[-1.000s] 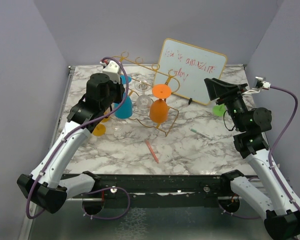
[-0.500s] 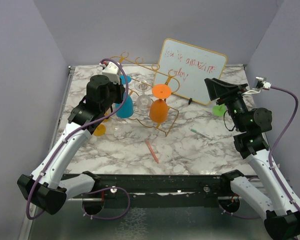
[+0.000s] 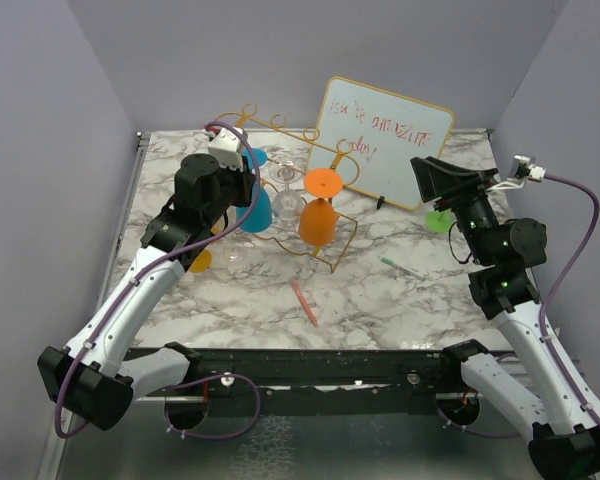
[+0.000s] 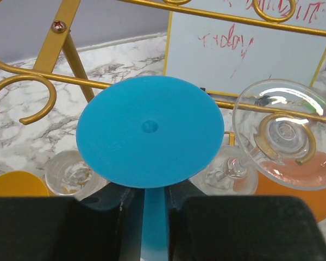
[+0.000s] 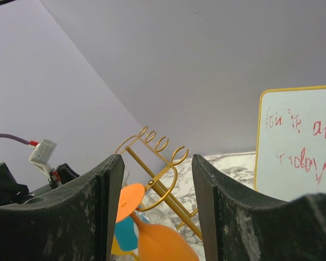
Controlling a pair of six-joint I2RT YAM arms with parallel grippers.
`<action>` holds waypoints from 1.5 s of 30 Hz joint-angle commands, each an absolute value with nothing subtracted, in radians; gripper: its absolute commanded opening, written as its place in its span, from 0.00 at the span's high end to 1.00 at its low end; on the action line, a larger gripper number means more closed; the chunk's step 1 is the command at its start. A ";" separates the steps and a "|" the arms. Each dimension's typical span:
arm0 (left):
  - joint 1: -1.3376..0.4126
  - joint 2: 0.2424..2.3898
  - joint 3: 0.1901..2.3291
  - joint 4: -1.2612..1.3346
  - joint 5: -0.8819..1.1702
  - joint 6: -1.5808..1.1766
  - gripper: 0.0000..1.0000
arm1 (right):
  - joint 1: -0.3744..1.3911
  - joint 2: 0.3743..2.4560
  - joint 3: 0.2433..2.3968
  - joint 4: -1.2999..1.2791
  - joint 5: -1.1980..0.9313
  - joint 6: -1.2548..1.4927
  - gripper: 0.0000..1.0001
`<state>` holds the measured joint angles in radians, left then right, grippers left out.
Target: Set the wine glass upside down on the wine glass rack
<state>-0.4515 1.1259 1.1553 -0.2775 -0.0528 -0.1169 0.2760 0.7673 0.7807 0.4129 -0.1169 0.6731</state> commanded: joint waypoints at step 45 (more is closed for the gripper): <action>-0.449 1.071 1.081 -0.533 -0.323 -0.374 0.60 | 0.282 0.746 0.847 0.015 -0.038 0.607 0.41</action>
